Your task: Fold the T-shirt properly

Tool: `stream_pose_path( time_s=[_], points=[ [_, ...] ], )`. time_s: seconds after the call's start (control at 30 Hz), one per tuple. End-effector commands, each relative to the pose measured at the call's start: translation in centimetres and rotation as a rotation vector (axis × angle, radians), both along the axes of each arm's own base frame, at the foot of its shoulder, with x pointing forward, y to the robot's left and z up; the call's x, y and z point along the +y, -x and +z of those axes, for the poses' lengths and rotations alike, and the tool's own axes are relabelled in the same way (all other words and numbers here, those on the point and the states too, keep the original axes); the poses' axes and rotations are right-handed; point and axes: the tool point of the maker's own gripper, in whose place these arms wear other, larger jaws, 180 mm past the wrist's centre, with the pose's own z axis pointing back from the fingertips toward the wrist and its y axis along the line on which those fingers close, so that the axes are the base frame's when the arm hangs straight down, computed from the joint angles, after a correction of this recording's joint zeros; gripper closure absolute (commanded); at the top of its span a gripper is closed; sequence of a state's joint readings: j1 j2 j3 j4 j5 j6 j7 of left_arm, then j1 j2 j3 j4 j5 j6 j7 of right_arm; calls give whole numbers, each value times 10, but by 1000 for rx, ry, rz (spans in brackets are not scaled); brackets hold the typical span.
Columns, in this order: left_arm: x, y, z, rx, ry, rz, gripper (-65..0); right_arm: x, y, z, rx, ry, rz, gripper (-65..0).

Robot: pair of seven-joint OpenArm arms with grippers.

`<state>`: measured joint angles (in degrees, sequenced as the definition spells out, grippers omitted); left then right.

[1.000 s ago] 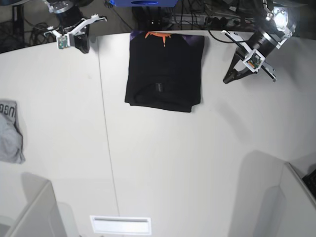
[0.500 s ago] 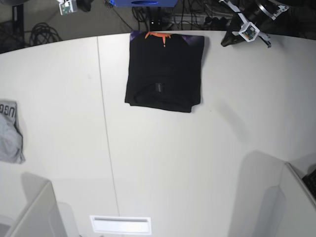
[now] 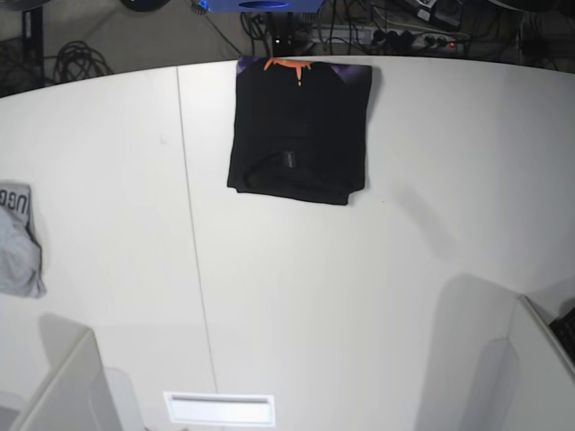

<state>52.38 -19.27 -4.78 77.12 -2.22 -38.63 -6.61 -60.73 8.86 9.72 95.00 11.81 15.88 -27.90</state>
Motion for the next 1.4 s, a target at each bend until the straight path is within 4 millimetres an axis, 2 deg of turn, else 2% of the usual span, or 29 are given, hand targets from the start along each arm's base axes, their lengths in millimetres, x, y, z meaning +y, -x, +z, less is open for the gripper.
stream_pose_path(
  time_s=[0.0, 0.07, 0.23, 0.37, 0.5, 0.63, 0.77, 0.87, 0.97, 1.1, 1.27, 1.37],
  points=[
    [6, 2, -6, 6, -17, 14, 0, 3, 10, -4, 28, -18, 11, 0],
    [14, 15, -24, 54, -63, 35, 0, 4, 18, -18, 74, -36, 60, 0],
    [24, 29, -74, 143, -177, 76, 0, 17, 37, -67, 214, -92, 204, 0],
    [16, 37, -108, 227, -215, 143, 0, 22, 33, -98, 214, -112, 242, 0],
    [5, 40, -128, 297, -214, 193, 0, 18, 28, -120, 210, -110, 275, 0],
    [-2, 31, -143, 321, -249, 218, 0, 10, 27, -137, 210, -93, 264, 0],
    [1, 10, -157, 342, -285, 241, 0, 14, 13, -155, 141, -89, 183, 0],
    [4, -11, -162, 343, -293, 254, 0, 29, -2, -164, 79, -100, 127, 0],
    [5, -32, -164, 316, -291, 260, 0, 43, -17, -167, 27, -114, 98, 0],
    [5, -46, -164, 294, -286, 263, 0, 60, -19, -168, 25, -138, 90, 0],
    [2, -58, -163, 260, -275, 264, 0, 62, -24, -168, 13, -142, 90, 0],
    [0, -57, -161, 243, -267, 263, 0, 62, -25, -168, 12, -142, 90, 0]
  ],
)
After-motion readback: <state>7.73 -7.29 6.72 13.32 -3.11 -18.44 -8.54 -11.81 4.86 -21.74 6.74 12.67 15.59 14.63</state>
